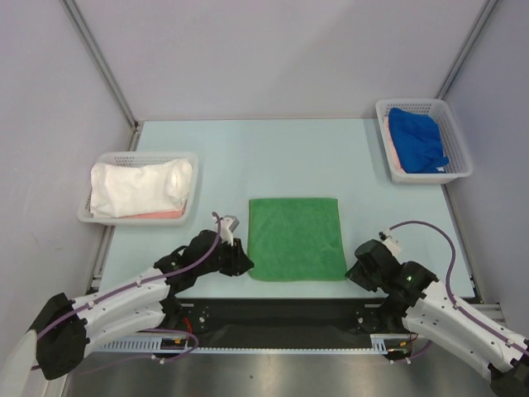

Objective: Fold and stack the towels
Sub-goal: Fold the towel

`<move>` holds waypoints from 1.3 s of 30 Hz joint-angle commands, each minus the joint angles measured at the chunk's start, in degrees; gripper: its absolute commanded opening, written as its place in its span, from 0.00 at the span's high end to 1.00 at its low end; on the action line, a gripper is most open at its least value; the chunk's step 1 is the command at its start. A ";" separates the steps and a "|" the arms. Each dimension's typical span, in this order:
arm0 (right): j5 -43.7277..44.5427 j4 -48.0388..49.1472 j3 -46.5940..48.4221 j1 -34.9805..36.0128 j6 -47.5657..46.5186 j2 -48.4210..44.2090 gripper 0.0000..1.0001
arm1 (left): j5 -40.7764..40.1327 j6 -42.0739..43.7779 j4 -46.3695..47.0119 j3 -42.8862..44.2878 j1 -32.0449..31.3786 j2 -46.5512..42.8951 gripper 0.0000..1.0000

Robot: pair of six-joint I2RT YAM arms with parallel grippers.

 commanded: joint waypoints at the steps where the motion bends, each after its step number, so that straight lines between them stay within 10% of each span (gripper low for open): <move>1: 0.57 -0.82 1.37 -0.11 -1.07 -0.33 0.66 | -2.63 -2.09 -1.57 -0.39 -0.61 -2.19 0.64; 7: 3.65 3.90 9.72 -5.36 -10.72 6.23 0.50 | -16.57 -1.74 -8.25 11.55 -0.43 3.85 0.59; 15: -15.07 31.59 22.63 -32.97 -35.24 38.66 0.57 | -19.25 4.23 -5.01 29.84 8.33 29.31 0.57; 24: -18.94 41.98 32.48 -33.42 -40.97 59.77 0.55 | -13.54 5.91 -2.54 36.44 15.30 44.65 0.54; 39: -18.24 41.46 37.58 -32.98 -45.72 68.66 0.55 | -7.82 6.00 -0.08 42.94 16.88 53.96 0.49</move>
